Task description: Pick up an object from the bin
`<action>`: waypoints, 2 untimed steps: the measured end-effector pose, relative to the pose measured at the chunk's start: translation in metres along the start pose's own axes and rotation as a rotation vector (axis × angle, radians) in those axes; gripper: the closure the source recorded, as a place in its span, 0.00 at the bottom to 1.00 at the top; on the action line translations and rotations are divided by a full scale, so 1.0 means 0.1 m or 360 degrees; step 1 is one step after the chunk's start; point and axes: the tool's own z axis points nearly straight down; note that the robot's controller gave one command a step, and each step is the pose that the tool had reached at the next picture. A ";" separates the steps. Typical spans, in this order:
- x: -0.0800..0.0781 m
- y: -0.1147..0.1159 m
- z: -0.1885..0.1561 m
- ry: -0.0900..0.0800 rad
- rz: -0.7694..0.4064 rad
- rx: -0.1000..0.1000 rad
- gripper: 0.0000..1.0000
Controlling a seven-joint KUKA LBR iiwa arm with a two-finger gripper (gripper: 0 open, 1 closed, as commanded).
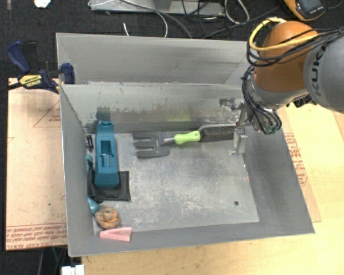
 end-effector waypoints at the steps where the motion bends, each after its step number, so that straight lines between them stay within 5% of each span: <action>1: 0.03 0.08 0.55 0.0029 -0.0015 -0.0009 0.00; 2: -0.17 -0.27 0.84 -0.0022 -0.0059 -0.0032 0.00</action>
Offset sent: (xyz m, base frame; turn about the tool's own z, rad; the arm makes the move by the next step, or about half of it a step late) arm 0.0142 -0.0378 -0.0920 -0.0327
